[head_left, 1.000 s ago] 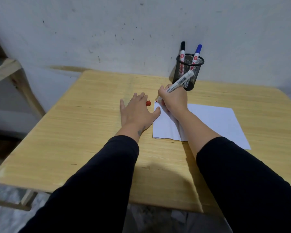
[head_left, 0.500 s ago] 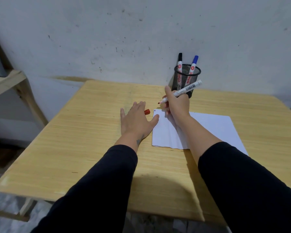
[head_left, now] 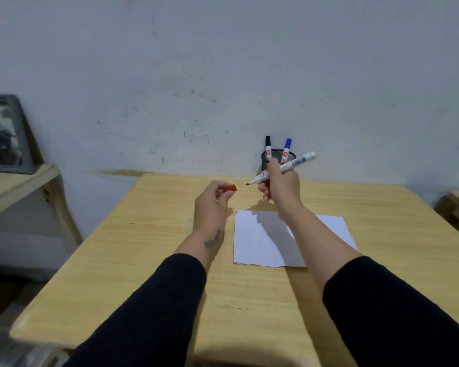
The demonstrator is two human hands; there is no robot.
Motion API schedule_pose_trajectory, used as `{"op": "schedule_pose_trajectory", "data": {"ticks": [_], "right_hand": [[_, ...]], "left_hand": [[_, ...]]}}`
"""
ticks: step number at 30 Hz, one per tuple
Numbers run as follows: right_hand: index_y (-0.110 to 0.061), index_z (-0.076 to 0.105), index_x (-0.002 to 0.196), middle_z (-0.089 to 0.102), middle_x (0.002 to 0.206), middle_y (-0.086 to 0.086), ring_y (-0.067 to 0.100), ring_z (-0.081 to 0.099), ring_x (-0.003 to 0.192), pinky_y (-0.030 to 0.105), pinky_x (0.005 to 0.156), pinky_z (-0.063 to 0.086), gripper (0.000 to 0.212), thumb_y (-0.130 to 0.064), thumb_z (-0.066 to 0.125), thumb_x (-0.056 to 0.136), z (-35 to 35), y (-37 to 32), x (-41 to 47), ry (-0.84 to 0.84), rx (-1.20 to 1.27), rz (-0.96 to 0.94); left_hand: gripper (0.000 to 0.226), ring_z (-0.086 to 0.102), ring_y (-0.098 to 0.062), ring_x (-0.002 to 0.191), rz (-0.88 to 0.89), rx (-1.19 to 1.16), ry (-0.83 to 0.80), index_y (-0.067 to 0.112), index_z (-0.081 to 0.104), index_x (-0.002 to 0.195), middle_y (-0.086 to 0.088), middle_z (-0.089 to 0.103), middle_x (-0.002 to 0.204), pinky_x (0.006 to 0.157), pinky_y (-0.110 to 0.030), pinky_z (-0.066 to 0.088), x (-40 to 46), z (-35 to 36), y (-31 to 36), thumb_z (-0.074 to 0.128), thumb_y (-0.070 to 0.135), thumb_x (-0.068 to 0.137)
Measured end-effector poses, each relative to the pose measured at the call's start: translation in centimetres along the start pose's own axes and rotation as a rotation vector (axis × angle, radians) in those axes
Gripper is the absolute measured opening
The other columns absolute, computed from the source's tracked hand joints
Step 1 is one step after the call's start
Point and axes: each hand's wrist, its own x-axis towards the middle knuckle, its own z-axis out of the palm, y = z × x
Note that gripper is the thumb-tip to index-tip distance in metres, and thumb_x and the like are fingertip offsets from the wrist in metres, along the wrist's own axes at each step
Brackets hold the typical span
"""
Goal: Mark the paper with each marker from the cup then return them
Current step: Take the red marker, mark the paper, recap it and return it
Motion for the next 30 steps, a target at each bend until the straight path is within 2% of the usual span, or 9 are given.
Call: {"op": "schedule_pose_trajectory", "data": {"ticks": [5,9,12,17,21,24,27,29,30], "right_hand": [[-0.01,0.056,0.066,0.052,0.04,0.002,0.015,0.039,0.03,0.02,0.036,0.033,0.031,-0.022,0.044,0.092,-0.8,-3.1,-0.4,-0.02,0.062,-0.028],[-0.006,0.058,0.068,0.051,0.037,0.0,0.012,0.037,0.026,0.016,0.033,0.032,0.032,-0.022,0.044,0.092,-1.8,-3.9,-0.9,-0.012,0.063,-0.033],[-0.008,0.055,0.065,0.053,0.048,0.007,0.012,0.038,0.029,0.016,0.034,0.031,0.031,-0.02,0.043,0.09,-2.2,-3.8,-1.2,-0.014,0.04,-0.041],[-0.008,0.052,0.068,0.052,0.039,0.0,0.008,0.04,0.028,0.014,0.034,0.029,0.028,-0.018,0.044,0.092,-2.4,-3.6,-1.6,-0.008,0.088,0.01],[-0.008,0.052,0.068,0.049,0.047,0.004,0.006,0.041,0.027,0.015,0.034,0.032,0.031,-0.023,0.044,0.094,-2.5,-2.9,-1.4,0.004,0.08,0.079],[-0.008,0.053,0.065,0.05,0.048,0.005,0.009,0.038,0.029,0.017,0.033,0.031,0.037,-0.029,0.044,0.095,-2.7,-2.3,-1.1,-0.018,0.063,0.157],[-0.008,0.053,0.062,0.053,0.05,0.006,0.015,0.041,0.036,0.021,0.039,0.035,0.054,-0.047,0.039,0.097,-2.9,-2.2,-1.0,-0.08,-0.174,0.153],[-0.01,0.051,0.058,0.061,0.059,0.009,0.02,0.047,0.046,0.028,0.051,0.044,0.061,-0.053,0.032,0.097,-3.1,-2.2,-0.9,-0.048,-0.571,-0.003],[-0.011,0.05,0.06,0.064,0.07,0.011,0.023,0.05,0.054,0.03,0.058,0.045,0.056,-0.051,0.036,0.097,-3.3,-2.1,-0.9,0.021,-0.767,-0.118]], "left_hand": [[0.016,0.068,-0.015,0.089,0.073,-0.132,-0.081,0.016,0.062,0.093,0.001,0.07,0.086,0.083,-0.021,0.05,0.6,1.2,3.4,0.055,0.002,0.091],[0.015,0.069,-0.016,0.087,0.109,-0.138,-0.129,0.014,0.063,0.094,-0.005,0.071,0.089,0.076,-0.015,0.05,0.1,2.0,4.5,0.055,0.002,0.091],[0.015,0.069,-0.01,0.081,0.113,-0.16,-0.158,0.014,0.064,0.093,-0.002,0.071,0.085,0.071,-0.009,0.051,-0.4,2.4,5.0,0.055,0.002,0.091],[0.01,0.068,-0.013,0.08,0.116,-0.095,-0.157,0.015,0.067,0.09,-0.005,0.072,0.085,0.068,-0.012,0.048,-0.9,2.9,5.3,0.062,0.006,0.088],[0.011,0.063,-0.011,0.076,0.194,0.043,-0.078,0.018,0.069,0.087,-0.001,0.071,0.08,0.064,-0.011,0.045,-1.4,3.1,5.2,0.066,0.008,0.085],[0.01,0.066,-0.014,0.079,0.212,0.111,-0.095,0.017,0.07,0.09,-0.002,0.072,0.08,0.071,-0.023,0.05,-1.5,2.9,4.8,0.065,0.009,0.087],[0.01,0.068,-0.016,0.083,0.152,0.11,-0.086,0.019,0.068,0.09,-0.001,0.072,0.081,0.075,-0.024,0.052,-1.1,2.7,4.3,0.063,0.01,0.089],[0.01,0.068,-0.017,0.085,0.112,0.108,-0.059,0.018,0.067,0.091,-0.001,0.071,0.082,0.077,-0.025,0.052,-0.8,2.5,4.0,0.061,0.01,0.09],[0.01,0.068,-0.018,0.086,0.099,0.116,-0.055,0.017,0.067,0.092,-0.002,0.071,0.083,0.078,-0.027,0.053,-0.6,2.4,3.8,0.06,0.01,0.09]]}}
